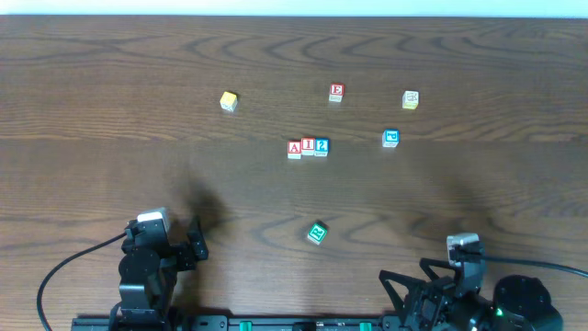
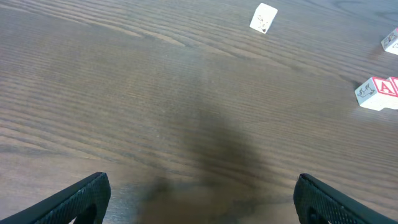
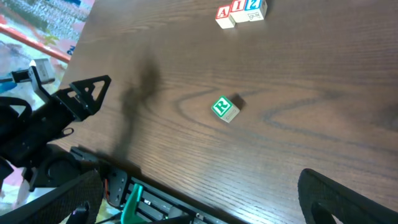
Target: Spell out Ai2
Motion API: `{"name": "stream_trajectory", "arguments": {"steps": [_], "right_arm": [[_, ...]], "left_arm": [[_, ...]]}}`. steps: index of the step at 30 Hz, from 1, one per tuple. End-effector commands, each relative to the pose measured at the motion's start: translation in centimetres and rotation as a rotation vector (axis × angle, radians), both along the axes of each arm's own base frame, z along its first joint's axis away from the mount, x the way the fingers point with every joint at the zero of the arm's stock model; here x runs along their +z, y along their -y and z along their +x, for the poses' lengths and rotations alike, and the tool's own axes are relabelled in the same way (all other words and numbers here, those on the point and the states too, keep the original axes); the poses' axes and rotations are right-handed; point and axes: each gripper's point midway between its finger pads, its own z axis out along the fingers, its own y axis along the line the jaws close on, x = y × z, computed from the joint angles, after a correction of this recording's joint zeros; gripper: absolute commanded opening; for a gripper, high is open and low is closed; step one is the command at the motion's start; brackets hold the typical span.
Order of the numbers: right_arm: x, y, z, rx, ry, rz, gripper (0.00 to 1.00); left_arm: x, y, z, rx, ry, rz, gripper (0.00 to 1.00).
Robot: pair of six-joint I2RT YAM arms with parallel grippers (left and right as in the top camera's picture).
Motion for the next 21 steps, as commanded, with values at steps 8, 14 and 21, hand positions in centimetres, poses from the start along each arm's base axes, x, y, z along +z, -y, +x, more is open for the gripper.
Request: {"name": "stream_trajectory", "arguments": {"steps": [8,14,21], "right_arm": [[1.4,5.6,5.3,-0.337,0.233,-0.179,0.99],[-1.3,7.5,7.1,-0.321,0.375,-0.397,0.99],[-6.3,8.6,8.3,-0.288,0.415,-0.542,0.99]], "left_arm": [[-0.1,-0.5,0.0,0.026,0.004,0.008,0.95],[-0.1,-0.5,0.0,0.026,0.004,0.008,0.96],[-0.1,-0.5,0.0,0.026,0.004,0.008,0.95]]}}
